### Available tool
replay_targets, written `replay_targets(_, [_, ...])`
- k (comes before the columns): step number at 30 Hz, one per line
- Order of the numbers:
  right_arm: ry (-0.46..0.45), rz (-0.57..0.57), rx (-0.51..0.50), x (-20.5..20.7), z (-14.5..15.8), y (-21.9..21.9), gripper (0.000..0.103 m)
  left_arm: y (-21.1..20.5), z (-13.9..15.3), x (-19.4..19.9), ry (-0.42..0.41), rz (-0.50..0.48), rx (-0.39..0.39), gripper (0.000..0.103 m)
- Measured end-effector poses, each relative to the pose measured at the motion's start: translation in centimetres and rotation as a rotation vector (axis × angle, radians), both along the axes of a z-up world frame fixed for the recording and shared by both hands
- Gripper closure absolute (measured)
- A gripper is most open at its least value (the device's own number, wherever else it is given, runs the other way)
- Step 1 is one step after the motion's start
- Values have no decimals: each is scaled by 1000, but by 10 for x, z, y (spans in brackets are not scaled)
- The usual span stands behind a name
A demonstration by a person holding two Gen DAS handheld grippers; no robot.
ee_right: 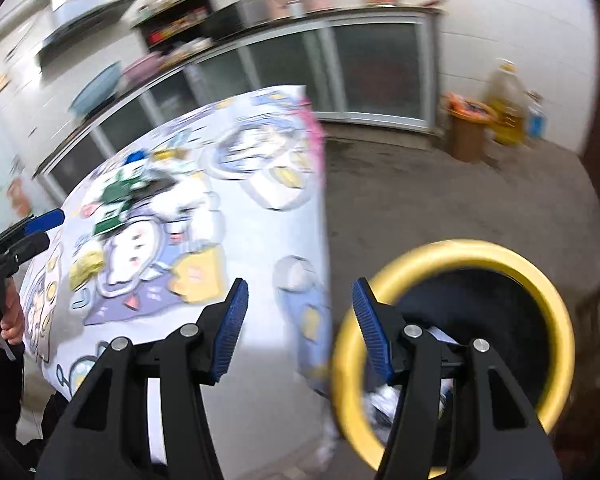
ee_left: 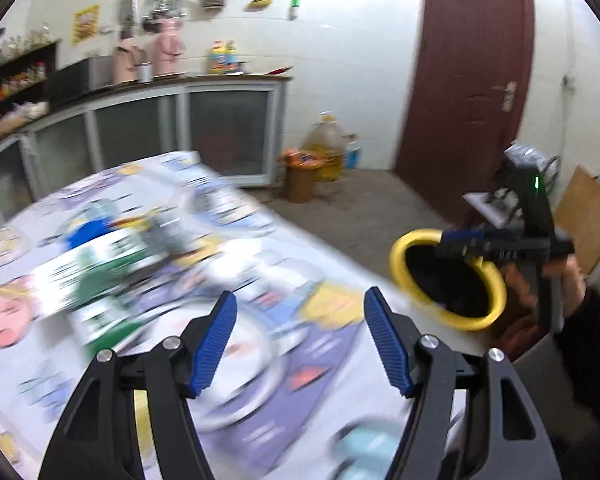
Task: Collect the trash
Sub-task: 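Move both open tools back over the table, then grasp the cabbage leaf with yellow cloth with the left tool while the right tool grasps the white tissue bundle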
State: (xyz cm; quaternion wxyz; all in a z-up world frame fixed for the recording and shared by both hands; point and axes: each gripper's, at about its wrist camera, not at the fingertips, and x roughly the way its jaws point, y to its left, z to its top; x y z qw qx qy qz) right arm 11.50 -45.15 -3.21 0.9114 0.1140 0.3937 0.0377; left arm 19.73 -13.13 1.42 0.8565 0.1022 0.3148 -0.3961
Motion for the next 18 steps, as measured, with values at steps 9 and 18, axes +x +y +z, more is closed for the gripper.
replay_targets(9, [-26,181,-127,98,-5,109,50,96,-36,14,52,170,85,40])
replay_targets(18, [-38,214,-342,140,-18,159,40,115,-62,31,102,220,118,40])
